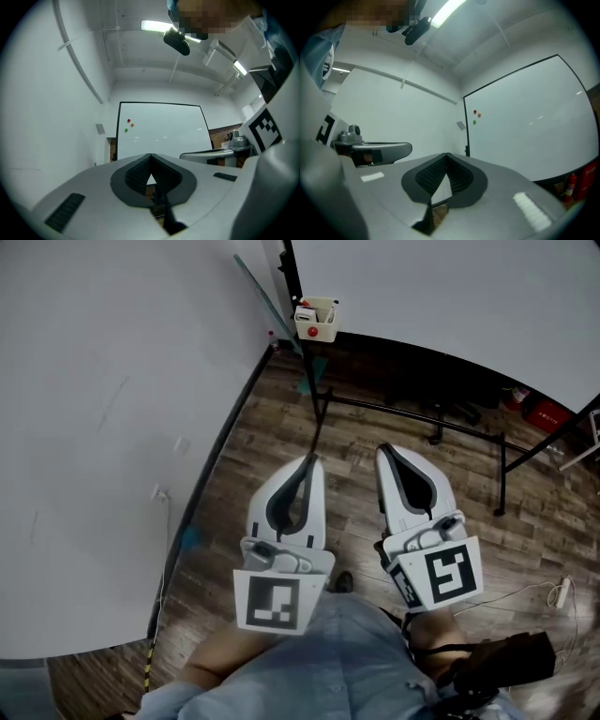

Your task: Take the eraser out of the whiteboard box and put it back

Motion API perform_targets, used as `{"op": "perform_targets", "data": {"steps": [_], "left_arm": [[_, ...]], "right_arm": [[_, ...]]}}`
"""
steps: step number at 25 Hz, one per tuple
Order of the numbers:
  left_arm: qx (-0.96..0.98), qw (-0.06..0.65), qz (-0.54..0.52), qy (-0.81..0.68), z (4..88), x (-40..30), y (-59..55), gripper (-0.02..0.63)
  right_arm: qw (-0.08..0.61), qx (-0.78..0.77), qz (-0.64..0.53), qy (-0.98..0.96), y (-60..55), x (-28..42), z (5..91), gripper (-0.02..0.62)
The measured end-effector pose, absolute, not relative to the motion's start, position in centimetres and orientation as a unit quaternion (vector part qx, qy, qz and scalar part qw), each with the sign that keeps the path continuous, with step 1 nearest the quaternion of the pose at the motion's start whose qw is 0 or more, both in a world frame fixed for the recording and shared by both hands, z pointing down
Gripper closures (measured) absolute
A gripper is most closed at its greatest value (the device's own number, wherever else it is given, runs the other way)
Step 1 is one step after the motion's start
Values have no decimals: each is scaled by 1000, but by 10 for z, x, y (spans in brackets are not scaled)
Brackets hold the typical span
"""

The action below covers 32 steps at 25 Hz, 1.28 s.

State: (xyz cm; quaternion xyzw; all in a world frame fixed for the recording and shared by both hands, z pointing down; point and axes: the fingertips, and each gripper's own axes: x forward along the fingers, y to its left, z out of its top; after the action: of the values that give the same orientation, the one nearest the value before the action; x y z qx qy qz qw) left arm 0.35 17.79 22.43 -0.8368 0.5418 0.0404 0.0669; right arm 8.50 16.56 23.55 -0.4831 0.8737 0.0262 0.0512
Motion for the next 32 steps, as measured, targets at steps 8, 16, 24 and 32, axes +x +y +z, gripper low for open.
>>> {"op": "perform_targets", "data": {"steps": [8,16,24,32], "left_arm": [[-834,58,44,546,235,-9,125,601],[-841,44,43,538,241,-28,34,601],[-844,43,46,533,233,-65,-55,601],[-855,45,63,513,225,-90,-110,601]], "right_arm": [[36,-485,23,873,113,75,247,594],[23,-492,18,870,24,56,253,594],[19,-502,20,864,-66,25,244,594],[12,-515,37,856,-116,-2,234,592]]}}
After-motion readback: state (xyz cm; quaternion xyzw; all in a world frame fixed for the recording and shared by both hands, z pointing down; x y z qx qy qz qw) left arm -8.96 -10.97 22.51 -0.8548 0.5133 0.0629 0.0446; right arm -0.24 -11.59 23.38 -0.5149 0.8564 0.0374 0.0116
